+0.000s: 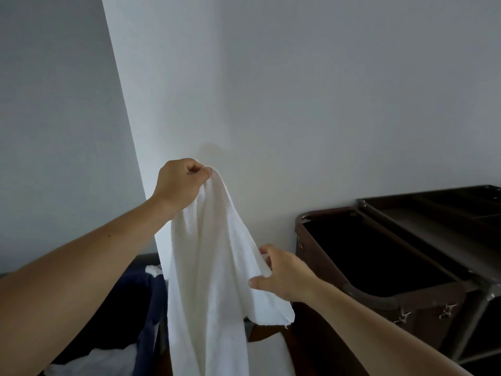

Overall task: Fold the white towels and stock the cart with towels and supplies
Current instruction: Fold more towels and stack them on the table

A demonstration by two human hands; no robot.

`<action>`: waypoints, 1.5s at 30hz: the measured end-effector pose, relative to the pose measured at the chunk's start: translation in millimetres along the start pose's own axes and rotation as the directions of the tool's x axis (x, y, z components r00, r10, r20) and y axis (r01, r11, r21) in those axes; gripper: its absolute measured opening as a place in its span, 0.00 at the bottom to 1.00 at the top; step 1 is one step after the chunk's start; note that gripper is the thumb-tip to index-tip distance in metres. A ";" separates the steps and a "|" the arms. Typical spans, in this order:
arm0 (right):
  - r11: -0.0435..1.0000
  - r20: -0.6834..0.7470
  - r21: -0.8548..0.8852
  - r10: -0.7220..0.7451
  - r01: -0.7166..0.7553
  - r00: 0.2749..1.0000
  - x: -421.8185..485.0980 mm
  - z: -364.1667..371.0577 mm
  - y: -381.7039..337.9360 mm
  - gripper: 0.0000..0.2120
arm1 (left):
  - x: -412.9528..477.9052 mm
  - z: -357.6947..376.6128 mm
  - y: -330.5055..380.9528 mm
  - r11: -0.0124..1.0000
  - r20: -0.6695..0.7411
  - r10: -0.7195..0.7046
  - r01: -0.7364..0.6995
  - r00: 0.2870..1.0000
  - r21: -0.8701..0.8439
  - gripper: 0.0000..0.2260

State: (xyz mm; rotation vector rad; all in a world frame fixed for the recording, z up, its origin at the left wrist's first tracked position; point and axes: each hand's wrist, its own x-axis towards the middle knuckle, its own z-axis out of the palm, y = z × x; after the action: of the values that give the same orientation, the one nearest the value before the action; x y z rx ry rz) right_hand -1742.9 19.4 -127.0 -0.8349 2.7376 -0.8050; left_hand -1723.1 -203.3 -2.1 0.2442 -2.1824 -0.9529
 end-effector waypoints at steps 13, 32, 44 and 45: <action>0.987 -0.290 0.136 0.120 -0.083 0.949 -9.1 -61.3 63.1 0.12 | 10.7 -25.7 -43.9 0.988 -0.088 -0.146 0.149 0.985 0.033 0.11; 0.643 -0.275 0.765 0.273 0.038 0.922 12.4 -91.8 -31.9 0.09 | -35.3 25.9 1.5 0.992 0.181 0.122 -0.122 0.976 -0.011 0.29; 0.773 -0.330 0.633 0.232 0.032 0.915 18.8 -62.4 -59.4 0.17 | -72.8 68.8 6.0 0.997 0.177 0.068 -0.074 0.982 0.033 0.12; 0.765 -0.297 0.643 0.236 0.012 0.925 19.1 -61.6 -59.6 0.16 | -75.7 70.4 5.9 0.996 0.181 0.067 -0.075 0.981 0.037 0.11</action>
State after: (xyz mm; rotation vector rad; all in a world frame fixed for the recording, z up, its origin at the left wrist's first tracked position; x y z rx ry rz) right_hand -1749.7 -5.4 -43.0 -0.3852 2.4414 -1.8740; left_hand -1716.9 -127.0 -71.9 0.1029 -2.3616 -0.9183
